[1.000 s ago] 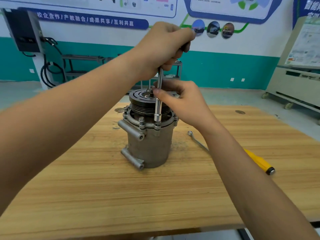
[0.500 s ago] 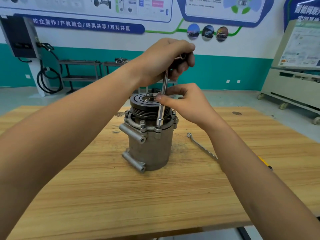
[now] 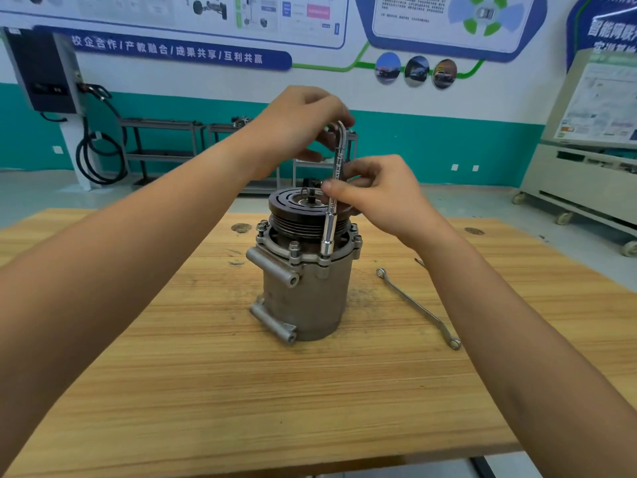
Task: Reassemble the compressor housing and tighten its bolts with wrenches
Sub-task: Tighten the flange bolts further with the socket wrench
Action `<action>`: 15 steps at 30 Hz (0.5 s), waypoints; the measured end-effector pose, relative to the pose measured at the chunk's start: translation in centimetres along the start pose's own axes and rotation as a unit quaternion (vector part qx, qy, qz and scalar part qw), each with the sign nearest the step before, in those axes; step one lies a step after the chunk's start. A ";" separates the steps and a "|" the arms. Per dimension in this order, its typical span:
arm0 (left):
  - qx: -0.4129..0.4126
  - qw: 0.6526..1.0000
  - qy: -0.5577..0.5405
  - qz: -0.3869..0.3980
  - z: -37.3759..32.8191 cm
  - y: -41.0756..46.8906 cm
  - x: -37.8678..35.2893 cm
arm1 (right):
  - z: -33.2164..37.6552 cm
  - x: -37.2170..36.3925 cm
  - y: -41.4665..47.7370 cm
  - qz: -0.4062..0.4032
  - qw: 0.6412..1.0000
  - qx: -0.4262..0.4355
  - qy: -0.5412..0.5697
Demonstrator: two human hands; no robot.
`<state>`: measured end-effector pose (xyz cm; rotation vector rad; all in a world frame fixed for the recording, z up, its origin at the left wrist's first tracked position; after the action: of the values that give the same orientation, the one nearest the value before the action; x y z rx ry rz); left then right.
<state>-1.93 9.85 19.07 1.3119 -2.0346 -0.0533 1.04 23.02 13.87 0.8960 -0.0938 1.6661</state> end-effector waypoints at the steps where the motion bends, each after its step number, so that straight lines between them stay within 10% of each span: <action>1: 0.006 1.000 0.010 -0.023 0.2 -0.1 0.0 | 0.2 -0.2 0.0 -0.011 1.000 0.002 -0.013; 9: 0.030 0.998 -0.052 0.017 -0.6 -0.4 0.2 | 0.7 -1.2 -0.5 0.033 0.997 0.010 0.061; 15: -0.013 0.935 0.354 0.025 -2.2 -0.5 0.5 | 1.1 -1.6 -0.1 -0.088 0.994 0.027 -0.055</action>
<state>-0.34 9.94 20.78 1.0537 -1.4356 0.3656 1.75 21.22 13.65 1.0074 -0.0436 1.4608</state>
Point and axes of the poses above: each hand's wrist, its own y-axis towards the middle knuckle, its own x-axis out of the back of the hand, z = x × y, the point moved 1 cm from there along y, towards the middle knuckle, and after that the axes turned 12 degrees about z, right-handed, at the moved point
